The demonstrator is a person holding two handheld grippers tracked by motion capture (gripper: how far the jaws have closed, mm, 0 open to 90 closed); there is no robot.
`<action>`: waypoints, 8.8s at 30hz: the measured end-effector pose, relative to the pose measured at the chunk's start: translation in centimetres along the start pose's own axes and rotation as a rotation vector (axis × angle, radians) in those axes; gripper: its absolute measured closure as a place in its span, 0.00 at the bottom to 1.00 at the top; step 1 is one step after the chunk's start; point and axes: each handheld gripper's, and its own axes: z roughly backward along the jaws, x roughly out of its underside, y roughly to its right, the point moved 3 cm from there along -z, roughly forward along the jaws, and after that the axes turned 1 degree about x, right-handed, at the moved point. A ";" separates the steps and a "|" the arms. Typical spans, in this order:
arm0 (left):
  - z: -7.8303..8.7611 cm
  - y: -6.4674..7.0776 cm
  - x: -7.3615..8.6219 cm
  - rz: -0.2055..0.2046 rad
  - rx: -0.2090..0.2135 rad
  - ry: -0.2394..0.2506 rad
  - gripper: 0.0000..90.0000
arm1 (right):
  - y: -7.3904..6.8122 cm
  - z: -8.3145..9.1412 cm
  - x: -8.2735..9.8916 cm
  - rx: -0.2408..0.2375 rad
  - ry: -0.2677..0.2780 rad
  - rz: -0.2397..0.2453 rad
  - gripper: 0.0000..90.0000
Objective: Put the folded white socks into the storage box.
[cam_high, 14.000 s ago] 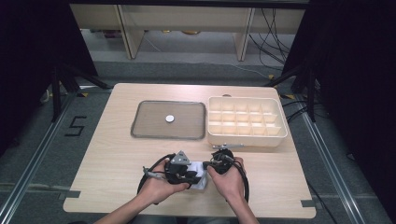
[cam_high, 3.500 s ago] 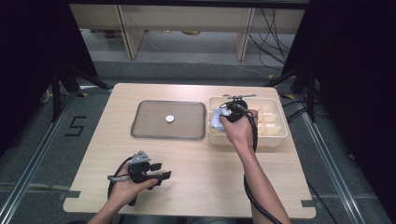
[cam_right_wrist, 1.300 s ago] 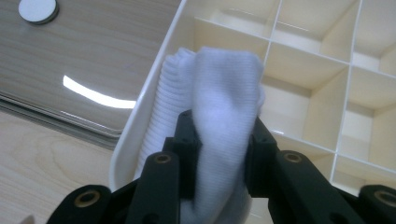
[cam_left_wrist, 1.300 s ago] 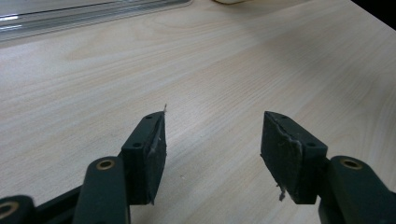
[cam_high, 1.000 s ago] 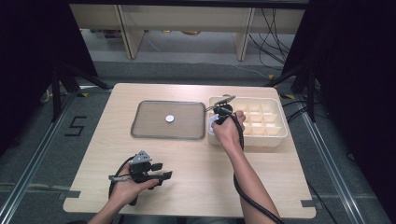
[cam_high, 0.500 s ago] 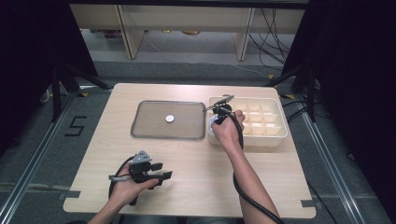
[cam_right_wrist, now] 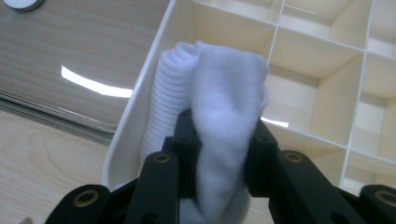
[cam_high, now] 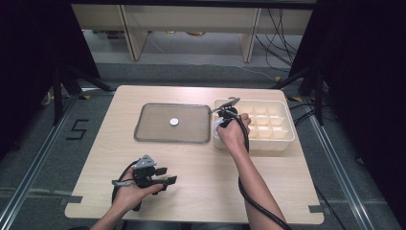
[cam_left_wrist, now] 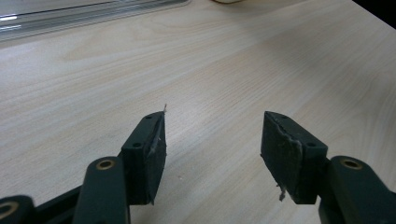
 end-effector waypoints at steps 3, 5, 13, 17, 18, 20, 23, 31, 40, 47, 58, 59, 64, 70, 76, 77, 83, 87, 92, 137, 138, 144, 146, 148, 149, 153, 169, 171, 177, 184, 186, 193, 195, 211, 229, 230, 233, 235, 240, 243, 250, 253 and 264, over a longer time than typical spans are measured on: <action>0.1 -0.1 0.0 0.000 0.006 -0.003 0.44 | 0.3 0.1 -0.1 -0.031 0.003 -0.039 0.73; 0.0 -0.2 0.0 0.003 0.007 0.001 0.44 | 0.4 0.4 -0.2 -0.041 0.000 -0.075 0.66; 0.1 -0.2 0.0 0.001 0.006 -0.001 0.44 | 1.4 2.3 -1.8 -0.090 0.093 -0.126 0.50; 0.2 -0.2 0.0 0.001 0.002 0.000 0.44 | 2.2 2.0 -2.4 -0.106 0.087 -0.136 0.47; 0.2 -0.2 0.0 0.002 0.001 0.001 0.44 | 2.3 1.8 -2.5 -0.109 0.079 -0.148 0.47; 0.2 -0.3 0.0 0.002 -0.010 -0.004 0.44 | 2.5 1.5 -2.4 -0.122 0.068 -0.155 0.46; 0.2 -0.3 0.0 0.003 0.007 0.001 0.44 | 2.1 1.6 -2.1 -0.165 0.000 -0.206 0.45; 0.1 -0.3 0.1 0.003 0.006 0.004 0.44 | 2.4 1.6 -1.4 -0.198 -0.031 -0.225 0.71; 0.2 -0.3 0.0 -0.002 0.001 0.000 0.44 | 1.4 2.8 -1.0 -0.118 -0.027 -0.176 0.66; 0.2 -0.2 0.0 0.000 0.001 0.001 0.44 | 1.3 2.9 -0.7 -0.112 -0.054 -0.168 0.82; 0.1 -0.2 0.0 0.001 0.004 0.002 0.44 | -0.2 3.0 -0.5 -0.045 -0.074 -0.102 0.89; 0.1 -0.2 0.0 0.004 0.005 0.005 0.44 | -0.3 2.9 -0.5 -0.035 -0.070 -0.097 0.89; 0.1 -0.3 0.0 0.004 0.006 0.003 0.44 | -0.9 2.3 -0.2 -0.024 -0.091 -0.056 0.89; 0.0 -0.2 0.0 0.009 0.008 0.008 0.44 | -1.2 1.7 -0.1 -0.017 -0.103 -0.035 0.90; 0.1 -0.2 0.0 0.000 0.004 0.002 0.44 | -1.3 0.7 0.3 -0.035 -0.147 -0.054 0.90; 0.1 -0.2 0.0 0.003 0.005 0.005 0.44 | -1.3 0.6 0.3 -0.033 -0.151 -0.057 0.90; 0.1 -0.2 0.0 0.000 0.007 0.002 0.44 | -1.1 0.6 0.2 -0.047 -0.158 -0.047 0.90; 0.1 -0.2 0.0 0.005 0.004 0.006 0.44 | -1.2 0.5 0.2 -0.053 -0.167 -0.045 0.91; 0.1 -0.1 0.0 0.002 0.005 0.006 0.44 | -1.1 0.3 0.3 -0.052 -0.183 -0.043 0.91; 0.2 -0.1 0.0 -0.002 0.011 0.002 0.44 | 0.1 -0.3 0.6 -0.139 -0.172 -0.068 0.82; 0.2 -0.1 0.0 -0.002 0.008 0.003 0.44 | 0.1 0.1 0.7 -0.124 -0.195 -0.107 0.79; 0.1 0.0 0.0 -0.002 0.010 0.005 0.44 | 0.5 2.1 0.0 -0.146 -0.107 -0.138 0.68; 0.1 0.0 0.1 -0.003 0.000 0.001 0.44 | 0.7 2.9 -0.6 -0.137 -0.048 -0.130 0.67; 0.1 0.0 0.1 -0.004 0.012 0.003 0.44 | 0.9 3.2 -1.0 -0.144 -0.018 -0.125 0.68; 0.1 0.0 0.1 -0.004 0.011 0.005 0.44 | 0.9 3.2 -1.2 -0.151 -0.022 -0.130 0.68; 0.2 0.0 0.0 -0.003 0.013 0.004 0.44 | 0.8 2.5 -1.3 -0.143 -0.018 -0.096 0.67; 0.0 0.1 0.1 -0.004 0.016 0.005 0.44 | 0.1 0.8 -0.7 -0.089 -0.058 -0.011 0.85; 0.0 0.1 0.0 -0.003 0.015 0.005 0.44 | -0.2 0.8 -0.6 -0.074 -0.071 -0.018 0.86; 0.1 0.0 0.0 -0.007 0.014 0.005 0.44 | -0.4 0.5 -0.3 -0.057 -0.066 0.004 0.88; 0.2 0.1 0.0 -0.007 0.008 0.003 0.44 | -0.7 0.1 0.1 -0.057 -0.107 -0.014 0.89; 0.2 0.0 0.0 -0.008 0.011 0.004 0.44 | -0.5 -0.1 0.1 -0.074 -0.086 -0.001 0.90; 0.2 0.1 0.0 -0.011 0.010 0.007 0.44 | -0.3 -0.2 0.1 -0.072 -0.091 0.012 0.89; 0.2 0.0 0.0 -0.009 0.011 0.006 0.44 | -0.2 -0.1 0.1 -0.083 -0.081 -0.008 0.87; 0.2 0.0 -0.1 -0.011 0.010 0.013 0.44 | 0.5 2.0 0.4 -0.116 0.034 -0.051 0.68; 0.6 -0.5 -0.1 -0.004 -0.004 0.043 0.44 | 2.4 4.7 3.7 -0.137 0.177 -0.041 0.57; 0.6 -0.5 -0.1 0.001 -0.005 0.044 0.44 | 2.6 4.8 4.0 -0.137 0.183 -0.036 0.57; 0.7 -0.6 -0.1 -0.002 -0.016 0.045 0.44 | 3.1 5.3 5.1 -0.145 0.198 -0.045 0.56; 0.6 -0.7 -0.1 0.002 -0.016 0.058 0.44 | 3.1 5.5 5.8 -0.155 0.207 -0.057 0.55; 0.7 -0.9 0.0 -0.003 -0.031 0.057 0.44 | 3.6 5.9 7.5 -0.160 0.251 -0.020 0.55; 0.8 -1.0 0.0 -0.007 -0.031 0.058 0.44 | 3.7 6.1 8.6 -0.168 0.256 -0.015 0.55; 0.9 -1.1 -0.1 -0.007 -0.039 0.075 0.44 | 4.2 6.6 11.0 -0.155 0.321 0.015 0.54; 0.9 -1.1 -0.1 -0.004 -0.042 0.078 0.44 | 4.5 6.8 12.0 -0.143 0.346 0.018 0.54; 0.9 -1.3 -0.1 -0.002 -0.044 0.098 0.45 | 5.3 6.0 16.0 -0.123 0.379 0.004 0.54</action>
